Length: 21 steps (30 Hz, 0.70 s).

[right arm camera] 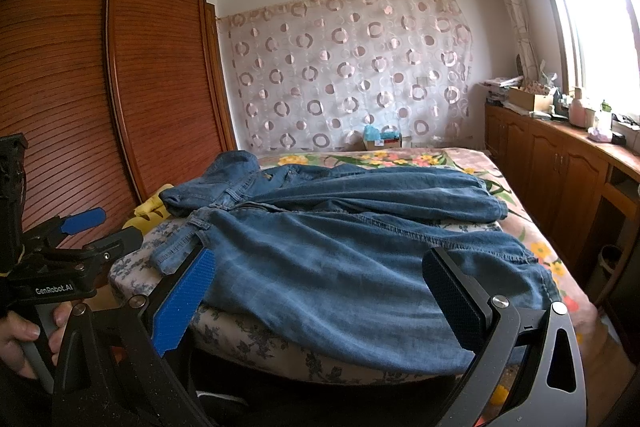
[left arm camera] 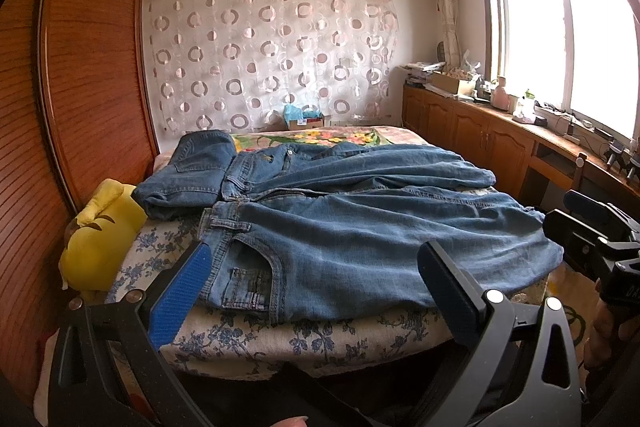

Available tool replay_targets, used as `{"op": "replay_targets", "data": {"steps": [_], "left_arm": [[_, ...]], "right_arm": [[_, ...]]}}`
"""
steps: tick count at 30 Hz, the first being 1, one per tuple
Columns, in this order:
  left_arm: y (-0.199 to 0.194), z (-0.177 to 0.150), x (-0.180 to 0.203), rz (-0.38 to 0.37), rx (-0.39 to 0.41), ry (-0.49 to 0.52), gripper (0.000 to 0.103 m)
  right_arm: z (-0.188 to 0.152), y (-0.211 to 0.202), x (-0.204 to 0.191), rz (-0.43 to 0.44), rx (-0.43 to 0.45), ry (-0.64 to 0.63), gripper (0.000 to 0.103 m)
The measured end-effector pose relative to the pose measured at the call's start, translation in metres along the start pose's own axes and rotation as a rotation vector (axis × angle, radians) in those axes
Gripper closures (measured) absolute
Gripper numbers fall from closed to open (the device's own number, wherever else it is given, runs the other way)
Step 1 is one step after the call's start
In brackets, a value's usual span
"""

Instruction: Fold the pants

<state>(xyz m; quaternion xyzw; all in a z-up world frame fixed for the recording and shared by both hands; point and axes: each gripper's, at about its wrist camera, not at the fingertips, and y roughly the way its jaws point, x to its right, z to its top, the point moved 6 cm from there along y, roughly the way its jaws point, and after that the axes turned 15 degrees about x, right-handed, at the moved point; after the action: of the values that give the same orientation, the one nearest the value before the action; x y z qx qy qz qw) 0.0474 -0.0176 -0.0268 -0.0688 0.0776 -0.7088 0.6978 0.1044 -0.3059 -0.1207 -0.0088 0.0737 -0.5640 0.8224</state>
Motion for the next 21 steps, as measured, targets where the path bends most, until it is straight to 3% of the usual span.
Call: {"op": "replay_targets", "data": {"steps": [9, 21], "left_arm": [[0.013, -0.016, 0.008, -0.033, -0.057, -0.002, 0.000], [0.029, -0.031, -0.018, -0.030, -0.109, -0.023, 0.000]], "right_arm": [[-0.005, 0.004, 0.001, -0.001, -0.037, 0.004, 0.000], [-0.008, 0.011, 0.011, -0.035, -0.084, 0.011, 0.000]]}}
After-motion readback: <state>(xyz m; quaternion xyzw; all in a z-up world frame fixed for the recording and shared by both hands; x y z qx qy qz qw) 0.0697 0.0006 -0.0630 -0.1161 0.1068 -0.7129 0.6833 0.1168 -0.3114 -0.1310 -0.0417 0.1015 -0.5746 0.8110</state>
